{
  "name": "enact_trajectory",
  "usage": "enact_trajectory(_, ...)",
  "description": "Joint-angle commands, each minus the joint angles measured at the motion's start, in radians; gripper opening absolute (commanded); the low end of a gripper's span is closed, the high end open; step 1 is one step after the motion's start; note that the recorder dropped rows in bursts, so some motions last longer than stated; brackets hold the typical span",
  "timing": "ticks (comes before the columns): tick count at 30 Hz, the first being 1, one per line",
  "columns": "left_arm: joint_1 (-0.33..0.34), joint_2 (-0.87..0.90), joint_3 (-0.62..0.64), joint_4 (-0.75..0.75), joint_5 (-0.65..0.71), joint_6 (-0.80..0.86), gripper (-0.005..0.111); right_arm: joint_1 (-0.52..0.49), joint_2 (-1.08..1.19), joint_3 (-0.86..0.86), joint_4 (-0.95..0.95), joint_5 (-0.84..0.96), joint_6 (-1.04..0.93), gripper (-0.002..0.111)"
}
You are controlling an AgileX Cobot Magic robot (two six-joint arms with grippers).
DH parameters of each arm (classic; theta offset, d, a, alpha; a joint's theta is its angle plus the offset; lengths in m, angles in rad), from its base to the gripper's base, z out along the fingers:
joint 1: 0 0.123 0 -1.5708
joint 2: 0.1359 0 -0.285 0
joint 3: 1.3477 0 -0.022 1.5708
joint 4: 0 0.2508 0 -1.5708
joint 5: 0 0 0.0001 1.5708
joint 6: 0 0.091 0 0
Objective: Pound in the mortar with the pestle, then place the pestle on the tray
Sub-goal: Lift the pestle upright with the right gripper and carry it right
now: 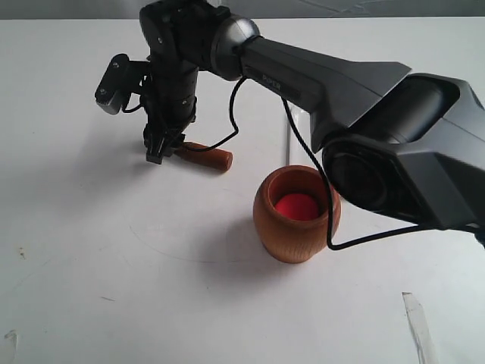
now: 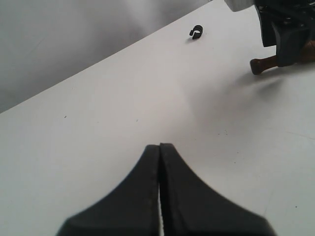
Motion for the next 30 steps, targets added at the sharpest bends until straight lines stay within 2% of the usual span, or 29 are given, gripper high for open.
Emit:
enact_trajectory(1, -0.008, -0.001, 0.001, -0.007, -0.003, -0.008, 0.0, -0.001, 0.009, -0.007, 0.001, -0.012, -0.002, 0.05)
enact_trajectory(11, -0.008, -0.001, 0.001, -0.007, -0.003, -0.008, 0.0, -0.001, 0.04, -0.007, -0.007, -0.04, -0.002, 0.048)
enact_trajectory(13, -0.008, -0.001, 0.001, -0.007, -0.003, -0.008, 0.0, -0.001, 0.04, -0.007, -0.009, -0.045, -0.002, 0.038)
enact_trajectory(16, -0.008, -0.001, 0.001, -0.007, -0.003, -0.008, 0.0, -0.001, 0.034, -0.007, -0.009, -0.046, -0.04, 0.006)
enact_trajectory(17, -0.008, -0.001, 0.001, -0.007, -0.003, -0.008, 0.0, -0.001, 0.031, -0.007, -0.009, -0.053, -0.053, 0.0)
enact_trajectory(30, -0.008, -0.001, 0.001, -0.007, -0.003, -0.008, 0.0, -0.001, -0.238, -0.007, 0.01, -0.281, 0.158, 0.0)
